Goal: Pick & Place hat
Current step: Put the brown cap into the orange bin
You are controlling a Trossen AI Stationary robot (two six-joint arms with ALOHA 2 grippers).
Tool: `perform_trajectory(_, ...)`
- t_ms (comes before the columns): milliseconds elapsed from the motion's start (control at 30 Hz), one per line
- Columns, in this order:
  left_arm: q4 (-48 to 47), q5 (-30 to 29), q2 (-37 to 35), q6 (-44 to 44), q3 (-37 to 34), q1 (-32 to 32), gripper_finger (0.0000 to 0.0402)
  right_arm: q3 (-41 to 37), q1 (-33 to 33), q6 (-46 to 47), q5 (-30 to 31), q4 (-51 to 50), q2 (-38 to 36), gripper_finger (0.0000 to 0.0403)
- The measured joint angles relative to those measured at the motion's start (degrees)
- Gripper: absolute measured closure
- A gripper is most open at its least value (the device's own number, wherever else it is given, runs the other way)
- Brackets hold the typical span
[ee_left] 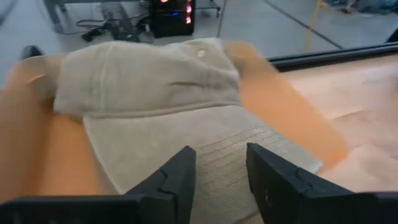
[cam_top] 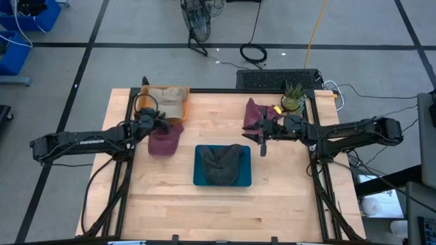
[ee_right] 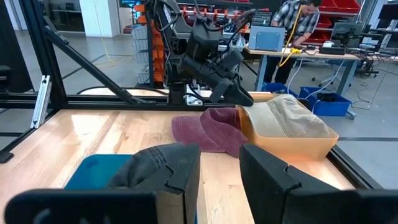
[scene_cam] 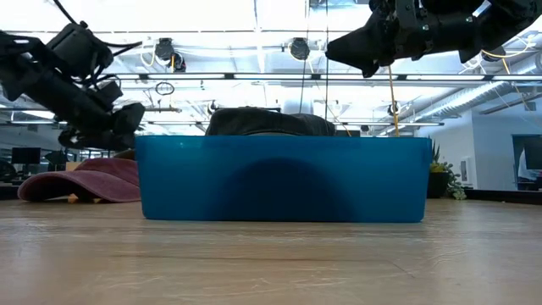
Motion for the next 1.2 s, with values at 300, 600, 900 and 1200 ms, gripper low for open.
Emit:
perform_trajectory(300, -3.77, -5.87, 0.09, 0.41, -0.07, 2.95, 0.0281, 0.00, 0.00, 0.00, 0.00, -0.47, 0.01, 0.0303)
perform_trajectory(600, -3.26, -7.16, 4.59, 1.48, -0.07, 6.73, 0.0282, 0.00, 0.01, 0.02, 0.00, -0.46, 0.00, 0.0303)
perform_trajectory(900, 16.93, 3.33, 5.09, 6.90, -0.13, 7.01, 0.0282, 0.00, 0.01, 0.02, 0.00, -0.72, 0.02, 0.0303)
perform_trajectory(1200, 13.10, 9.22, 5.49, 7.56, 7.45, 5.96, 0.0282, 0.00, -0.06, -1.02, 0.17, -3.11, 0.04, 0.0303)
